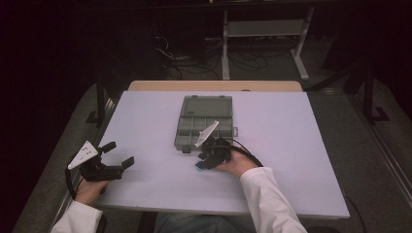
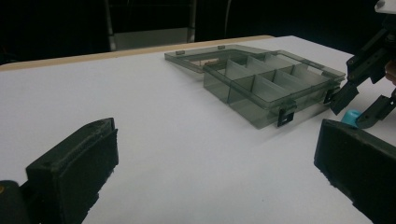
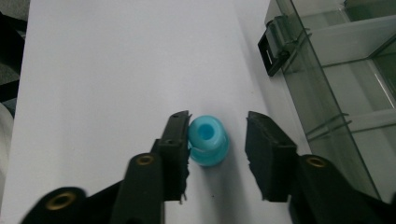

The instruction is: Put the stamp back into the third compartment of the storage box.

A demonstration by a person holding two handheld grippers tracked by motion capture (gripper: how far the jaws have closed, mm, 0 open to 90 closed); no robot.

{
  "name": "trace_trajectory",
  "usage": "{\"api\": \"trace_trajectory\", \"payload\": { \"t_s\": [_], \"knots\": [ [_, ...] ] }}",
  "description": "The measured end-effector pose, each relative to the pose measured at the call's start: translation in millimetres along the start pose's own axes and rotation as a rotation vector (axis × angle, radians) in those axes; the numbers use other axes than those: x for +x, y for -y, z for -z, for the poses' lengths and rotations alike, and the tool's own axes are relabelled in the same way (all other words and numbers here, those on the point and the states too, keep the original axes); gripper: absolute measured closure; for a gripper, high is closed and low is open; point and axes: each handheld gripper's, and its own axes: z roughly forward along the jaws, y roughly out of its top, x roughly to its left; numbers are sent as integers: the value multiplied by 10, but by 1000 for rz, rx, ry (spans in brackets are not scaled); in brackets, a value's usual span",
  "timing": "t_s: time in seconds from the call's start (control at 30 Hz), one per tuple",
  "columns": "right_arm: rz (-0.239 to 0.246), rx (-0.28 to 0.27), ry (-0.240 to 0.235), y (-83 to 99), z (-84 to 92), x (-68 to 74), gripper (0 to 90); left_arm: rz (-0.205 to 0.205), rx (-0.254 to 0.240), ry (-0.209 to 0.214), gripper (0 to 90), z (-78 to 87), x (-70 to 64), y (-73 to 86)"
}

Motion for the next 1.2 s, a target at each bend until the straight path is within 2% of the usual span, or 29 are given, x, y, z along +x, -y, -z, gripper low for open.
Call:
{"api": "trace_trajectory", "payload": {
  "t_s": [0.1,0.4,0.47,0.5,0.73,1.2],
  "knots": [
    [16,-2,-5,-5,7,9,709,-1,-1,-1,0,1,1,0],
    [26,-19,4,-14,61,20,716,-9,7,-1,0,8,7,0],
    [16,-17,8,-21,86,27,716,-9,8,-1,0,8,7,0],
    [30,-24,8,-26,94,16,716,-11,8,-1,0,8,8,0],
    [39,-40,28,-69,158,11,716,-4,2,2,0,4,5,1],
    [24,-74,44,-124,304,-35,717,3,-3,0,0,0,1,2]
  ]
}}
